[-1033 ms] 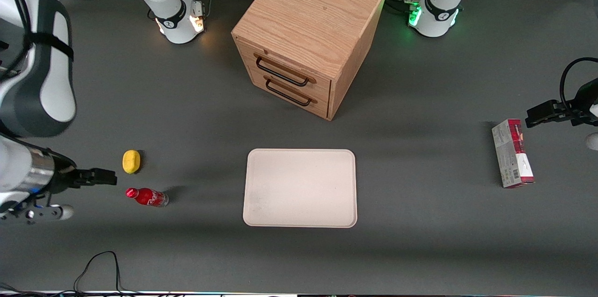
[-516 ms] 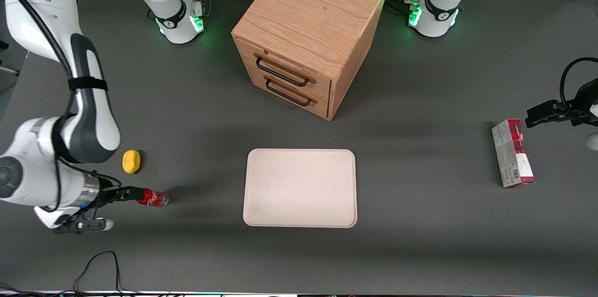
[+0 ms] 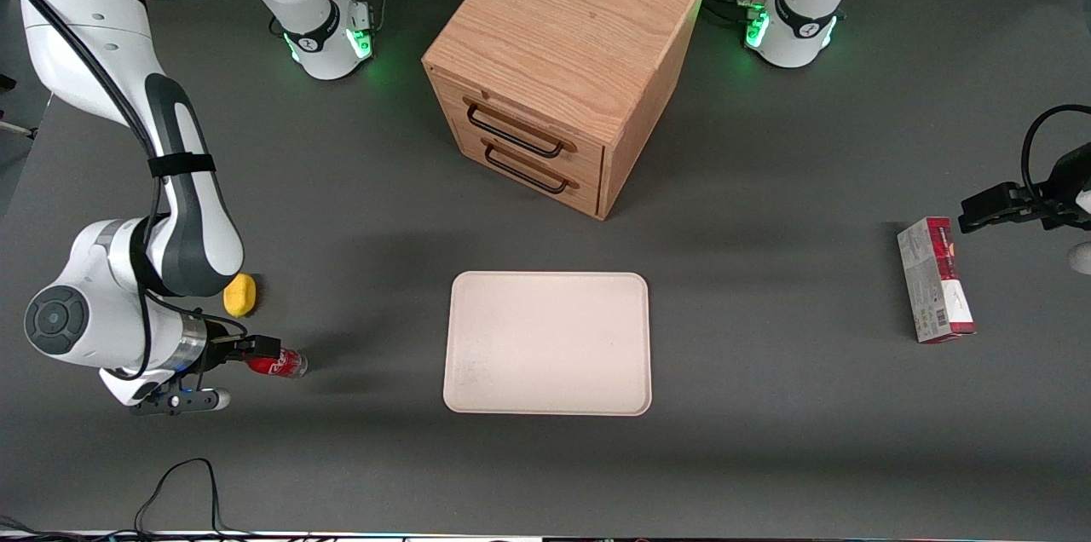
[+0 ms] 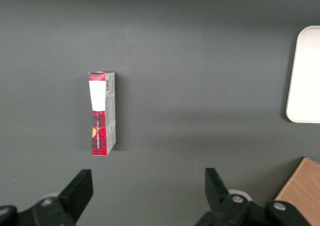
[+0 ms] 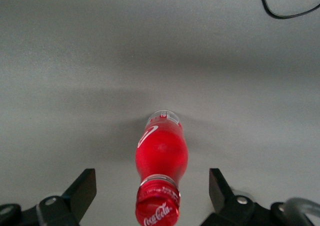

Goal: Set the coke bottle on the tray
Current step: 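Close the right gripper on the bottle neck and lift it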

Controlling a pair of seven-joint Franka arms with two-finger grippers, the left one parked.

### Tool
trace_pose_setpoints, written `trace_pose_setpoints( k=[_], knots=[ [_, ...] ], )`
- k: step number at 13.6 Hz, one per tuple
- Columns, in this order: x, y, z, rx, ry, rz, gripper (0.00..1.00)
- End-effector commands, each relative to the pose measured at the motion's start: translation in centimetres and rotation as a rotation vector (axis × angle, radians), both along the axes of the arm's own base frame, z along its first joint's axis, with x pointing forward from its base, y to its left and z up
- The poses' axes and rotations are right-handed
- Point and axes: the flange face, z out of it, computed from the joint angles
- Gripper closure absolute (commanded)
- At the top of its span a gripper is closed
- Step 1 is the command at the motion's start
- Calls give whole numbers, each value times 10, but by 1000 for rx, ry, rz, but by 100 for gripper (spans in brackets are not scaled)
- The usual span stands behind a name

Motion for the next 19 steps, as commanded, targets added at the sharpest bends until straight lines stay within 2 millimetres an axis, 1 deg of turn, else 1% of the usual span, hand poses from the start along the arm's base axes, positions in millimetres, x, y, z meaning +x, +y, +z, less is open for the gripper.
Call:
trace_pose_setpoints(
  k=[1, 2, 3, 4, 5, 6, 7, 8, 10, 11, 12, 13, 15, 16, 18, 19],
  knots=[
    [-10, -1, 10, 19, -16, 5, 0],
    [-9, -1, 11, 19, -17, 5, 20],
    [-9, -1, 11, 19, -17, 8, 51],
    [-9, -2, 12, 20, -19, 24, 70],
    [-9, -3, 12, 20, -21, 28, 78],
    [-9, -5, 12, 20, -21, 25, 81],
    [-9, -5, 12, 20, -21, 25, 88],
    [-9, -5, 12, 20, -21, 26, 90],
    [-8, -5, 14, 20, -22, 26, 91],
    [-8, -4, 17, 20, -25, 26, 91],
    [-3, -2, 35, 20, -51, 29, 91],
    [-5, 0, 58, 20, -41, 32, 91],
    [-3, -1, 124, 15, -19, 38, 91],
    [-6, -4, 156, 13, 5, 36, 91],
    [-17, -6, 212, 10, 36, 36, 91],
    [-27, -5, 242, 8, 42, 37, 91]
  ],
)
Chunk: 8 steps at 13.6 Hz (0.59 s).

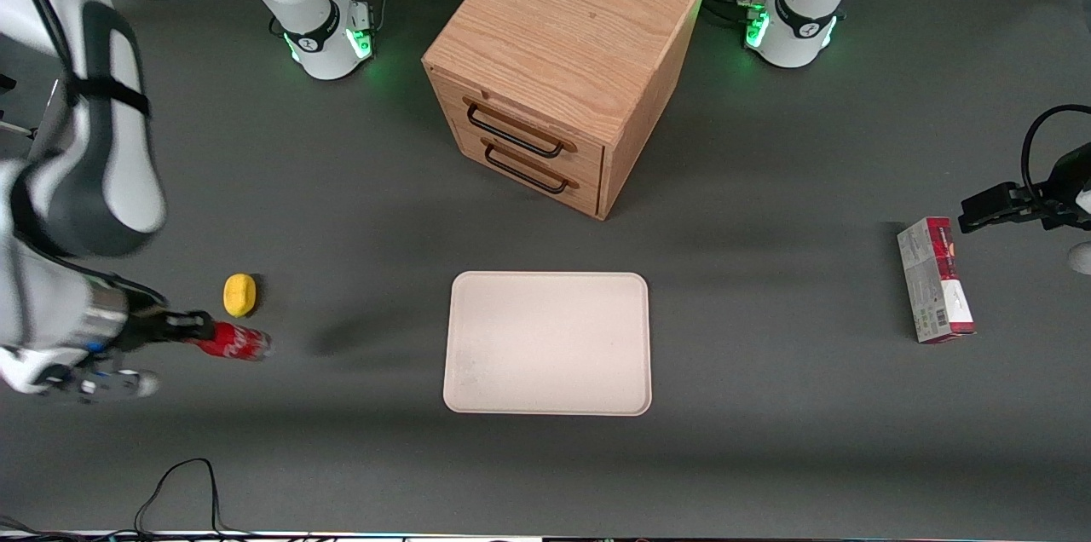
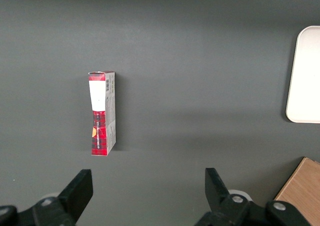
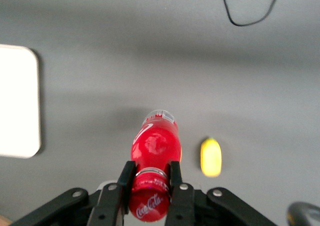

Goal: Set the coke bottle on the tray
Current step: 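Close the right gripper on the bottle neck and lift it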

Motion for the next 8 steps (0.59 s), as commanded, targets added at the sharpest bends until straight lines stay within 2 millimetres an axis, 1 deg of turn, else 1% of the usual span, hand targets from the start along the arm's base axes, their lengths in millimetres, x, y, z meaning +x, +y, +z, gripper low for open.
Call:
trace_pose_setpoints(
  k=[1, 3, 4, 6, 8],
  knots=[
    [-20, -1, 70, 6, 7, 22, 91],
    [-48, -2, 122, 7, -27, 23, 91],
    [-54, 0, 131, 9, -30, 27, 91],
    [-55, 17, 133, 18, -34, 41, 91],
    [-55, 84, 136, 22, -70, 100, 91]
  ],
)
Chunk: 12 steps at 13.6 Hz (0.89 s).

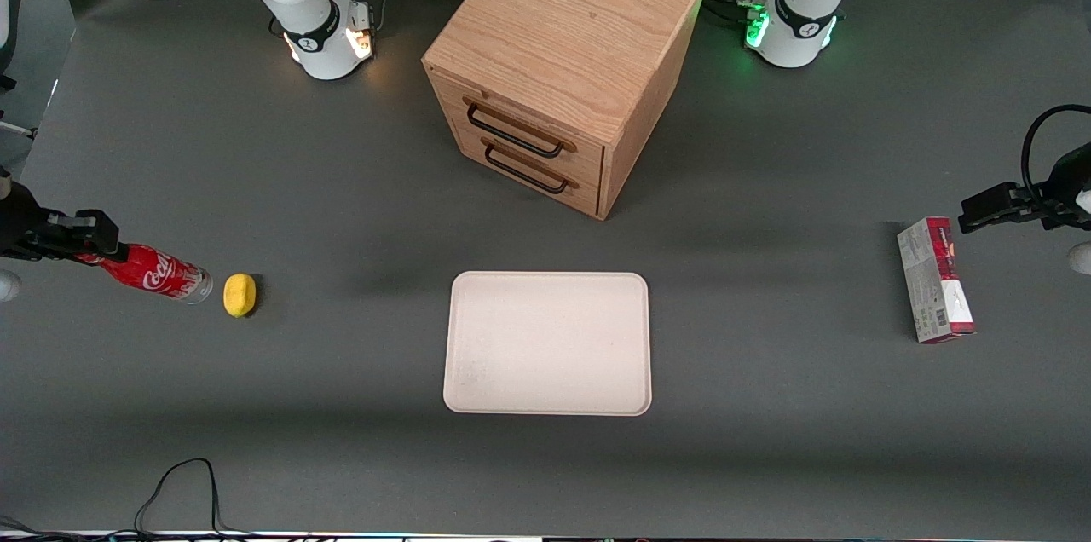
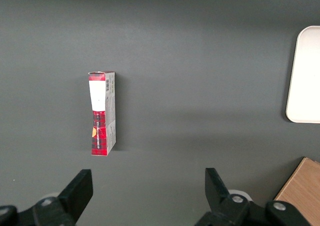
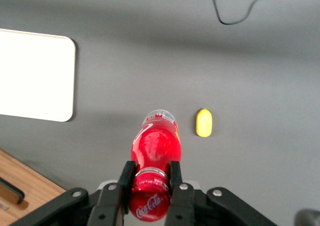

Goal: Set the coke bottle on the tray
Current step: 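Carry the bottle with the right gripper over the cream tray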

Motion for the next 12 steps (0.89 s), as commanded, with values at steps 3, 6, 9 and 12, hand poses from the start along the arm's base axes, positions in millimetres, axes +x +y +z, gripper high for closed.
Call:
trace_pose_setpoints(
  k=[3, 6, 9, 12],
  knots=[
    [-3, 167, -11, 16, -93, 120, 91],
    [-19, 253, -28, -42, -130, 229, 93],
    [-32, 308, -43, -30, -151, 287, 93],
    [-12, 320, -83, -27, -162, 302, 93]
  ],
)
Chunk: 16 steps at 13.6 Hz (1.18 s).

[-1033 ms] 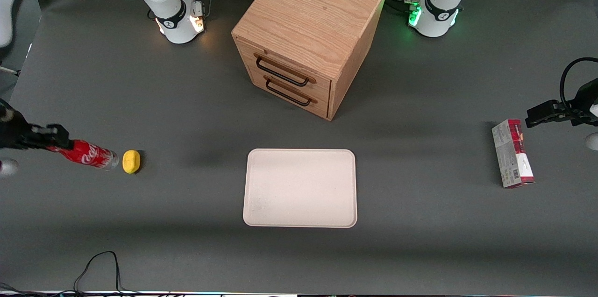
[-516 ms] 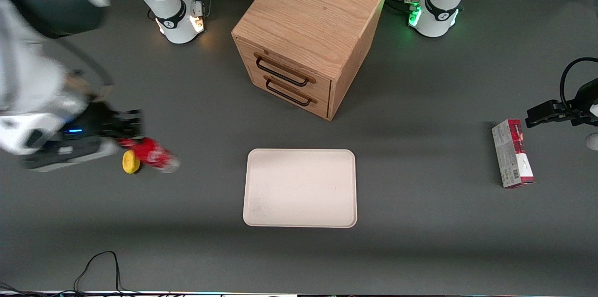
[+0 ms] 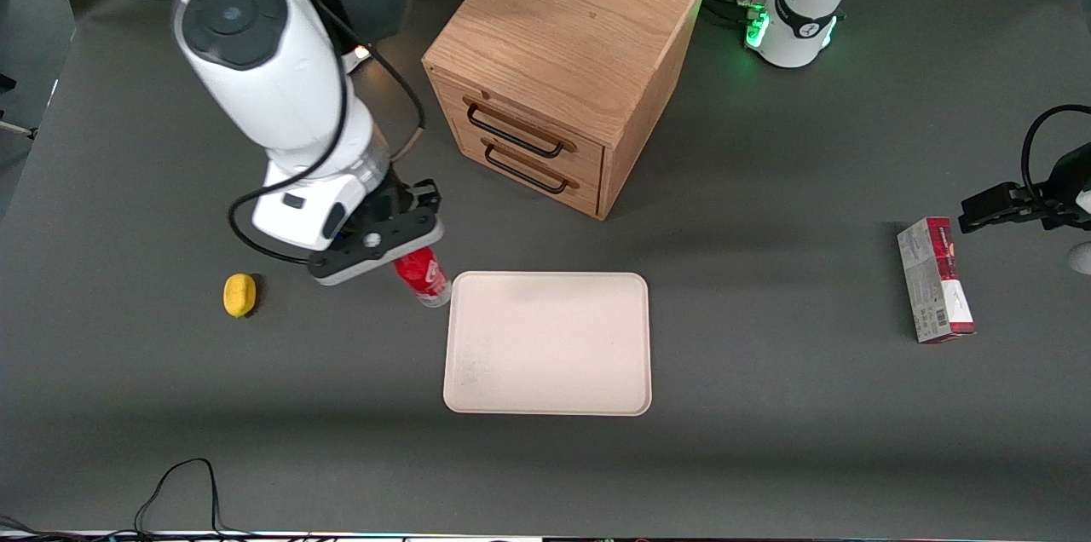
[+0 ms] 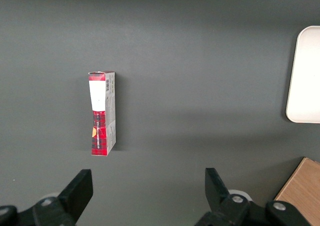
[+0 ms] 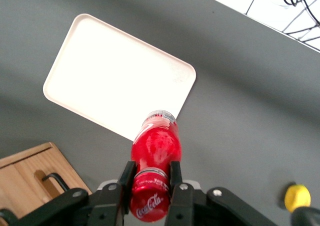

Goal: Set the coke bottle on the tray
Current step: 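Carry the bottle with the right gripper over the cream tray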

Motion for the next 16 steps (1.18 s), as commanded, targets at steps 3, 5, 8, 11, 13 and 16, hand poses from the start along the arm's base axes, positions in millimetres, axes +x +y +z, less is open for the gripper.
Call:
trace_pose_setpoints(
  k=[3, 5, 8, 11, 13, 16],
  knots=[
    [49, 5, -88, -12, -25, -11, 93],
    [66, 5, -132, -12, -26, -18, 93],
    [76, 4, -187, -29, 8, -22, 93],
    [82, 5, -213, -26, 12, -25, 93],
    [82, 7, -234, -35, 30, -24, 93],
    [85, 8, -249, -31, 23, -23, 92]
  ],
)
